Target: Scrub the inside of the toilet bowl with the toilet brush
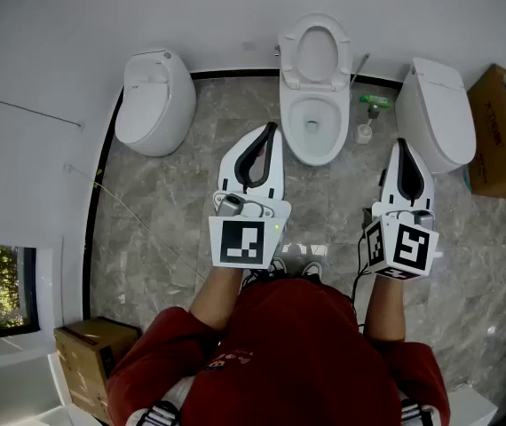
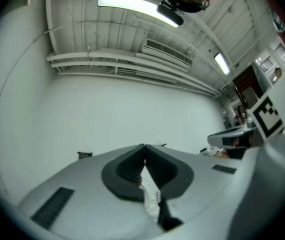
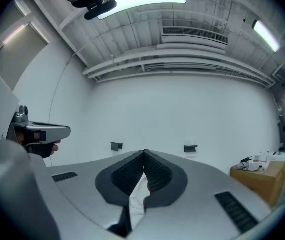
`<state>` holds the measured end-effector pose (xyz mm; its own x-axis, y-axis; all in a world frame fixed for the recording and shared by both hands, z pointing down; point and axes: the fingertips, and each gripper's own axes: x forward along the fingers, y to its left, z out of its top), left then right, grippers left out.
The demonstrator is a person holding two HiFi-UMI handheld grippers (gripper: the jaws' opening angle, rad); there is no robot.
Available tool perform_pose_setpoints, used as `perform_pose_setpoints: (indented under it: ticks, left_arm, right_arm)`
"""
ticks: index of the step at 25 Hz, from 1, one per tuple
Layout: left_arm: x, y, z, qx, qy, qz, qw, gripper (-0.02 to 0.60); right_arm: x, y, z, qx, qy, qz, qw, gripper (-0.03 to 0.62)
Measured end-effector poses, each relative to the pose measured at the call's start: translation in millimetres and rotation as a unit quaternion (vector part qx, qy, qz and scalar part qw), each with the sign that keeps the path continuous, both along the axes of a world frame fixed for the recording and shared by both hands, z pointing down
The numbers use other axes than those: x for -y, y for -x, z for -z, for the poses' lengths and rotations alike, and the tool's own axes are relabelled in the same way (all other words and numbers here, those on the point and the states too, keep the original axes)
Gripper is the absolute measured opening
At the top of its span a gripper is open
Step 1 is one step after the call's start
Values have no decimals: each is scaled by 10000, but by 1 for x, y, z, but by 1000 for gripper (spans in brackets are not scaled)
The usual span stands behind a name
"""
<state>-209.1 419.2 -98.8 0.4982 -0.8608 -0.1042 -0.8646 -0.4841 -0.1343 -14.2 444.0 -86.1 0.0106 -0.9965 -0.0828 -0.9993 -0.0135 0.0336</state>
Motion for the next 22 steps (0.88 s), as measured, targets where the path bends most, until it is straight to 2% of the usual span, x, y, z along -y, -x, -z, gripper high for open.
perform_pose_setpoints:
  ticks: [9,18,22]
  left_arm:
    - [-14,-8,-7,109,111,1,9999,-2]
    - [-29,-32,-28,165,324,7,9993,-2]
    - [-38,-50,-31,123,311,-31,9994,-2]
  right_arm:
    - [-10,-4,-5,25,84,16,10000,-1]
    - [-24,-32,-21,365,52,82,9993,0]
    - [-34,-44,-24,600,1,310,9977,0]
